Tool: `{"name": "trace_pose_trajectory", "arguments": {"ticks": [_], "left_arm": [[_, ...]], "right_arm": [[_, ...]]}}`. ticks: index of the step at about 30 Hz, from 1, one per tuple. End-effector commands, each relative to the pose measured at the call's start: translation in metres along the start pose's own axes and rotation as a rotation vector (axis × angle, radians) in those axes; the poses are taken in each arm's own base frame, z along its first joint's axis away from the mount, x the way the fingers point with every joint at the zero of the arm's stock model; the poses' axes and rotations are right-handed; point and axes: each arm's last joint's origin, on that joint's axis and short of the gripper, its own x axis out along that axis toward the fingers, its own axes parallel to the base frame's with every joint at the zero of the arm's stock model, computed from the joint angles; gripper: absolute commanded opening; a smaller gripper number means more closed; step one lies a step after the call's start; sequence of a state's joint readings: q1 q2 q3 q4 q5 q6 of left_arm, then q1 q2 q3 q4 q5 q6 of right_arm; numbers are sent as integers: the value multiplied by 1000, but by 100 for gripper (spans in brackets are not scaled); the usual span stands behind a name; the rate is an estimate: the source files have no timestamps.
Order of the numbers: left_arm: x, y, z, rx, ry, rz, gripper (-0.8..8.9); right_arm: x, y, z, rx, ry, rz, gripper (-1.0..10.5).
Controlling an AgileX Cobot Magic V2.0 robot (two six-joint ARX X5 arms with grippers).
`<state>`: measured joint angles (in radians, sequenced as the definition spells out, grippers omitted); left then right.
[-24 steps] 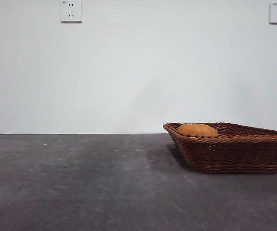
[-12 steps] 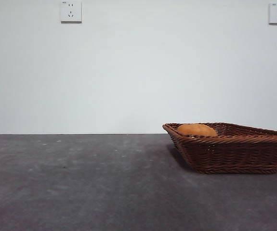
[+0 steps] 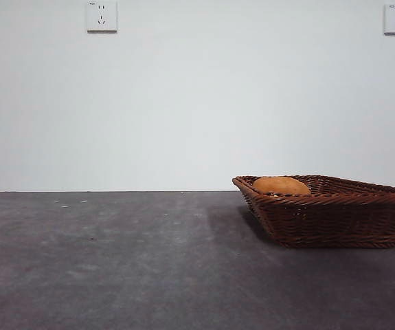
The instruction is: Help me put the vegetables on the table into the basket
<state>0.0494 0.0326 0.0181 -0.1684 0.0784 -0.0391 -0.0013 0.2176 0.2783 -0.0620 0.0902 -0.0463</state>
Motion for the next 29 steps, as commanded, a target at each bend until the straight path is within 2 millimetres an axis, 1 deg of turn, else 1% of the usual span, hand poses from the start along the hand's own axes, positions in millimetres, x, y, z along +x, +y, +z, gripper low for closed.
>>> {"name": "trace_pose_trajectory", "arguments": {"ticks": [1, 3, 7, 18, 22, 27, 29], "left_arm": [[1, 0, -3, -10, 6, 2, -3], [1, 0, -3, -10, 6, 2, -3], [1, 0, -3, -11, 5, 2, -3], [1, 0, -3, -10, 5, 2, -3], [1, 0, -3, -11, 5, 2, -3], [1, 0, -3, -10, 5, 2, -3], [1, 0, -3, -10, 6, 2, -3]], "right_arm": [[5, 1, -25, -32, -17, -6, 1], [7, 2, -39, -33, -3, -6, 1], [8, 3, -53, -36, 35, -1, 1], [3, 3, -69, -35, 23, -2, 1], [0, 3, -74, -40, 71, 1, 1], [-3, 4, -86, -50, 186, 8, 1], [-3, 4, -85, -50, 184, 8, 1]]}}
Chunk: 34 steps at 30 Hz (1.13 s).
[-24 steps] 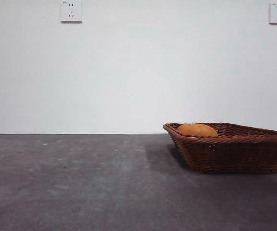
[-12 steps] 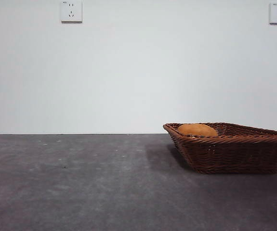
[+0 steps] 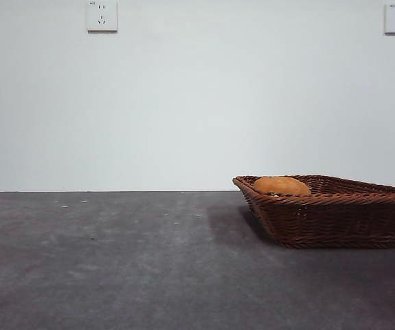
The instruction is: Help me put the vegetables on the table into the basket
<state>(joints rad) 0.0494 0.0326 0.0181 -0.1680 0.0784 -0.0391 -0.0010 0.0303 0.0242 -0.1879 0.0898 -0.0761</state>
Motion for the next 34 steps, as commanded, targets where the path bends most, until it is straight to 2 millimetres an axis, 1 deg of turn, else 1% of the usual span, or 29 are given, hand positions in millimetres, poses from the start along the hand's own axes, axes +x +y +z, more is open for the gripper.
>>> {"name": "trace_pose_trajectory", "arguments": {"ticks": [1, 34], "left_arm": [[1, 0, -3, -11, 6, 2, -3], [1, 0, -3, -11, 8, 2, -3]], "right_arm": [[0, 0, -2, -3, -10, -5, 1], [0, 0, -1, -1, -18, -6, 1]]}}
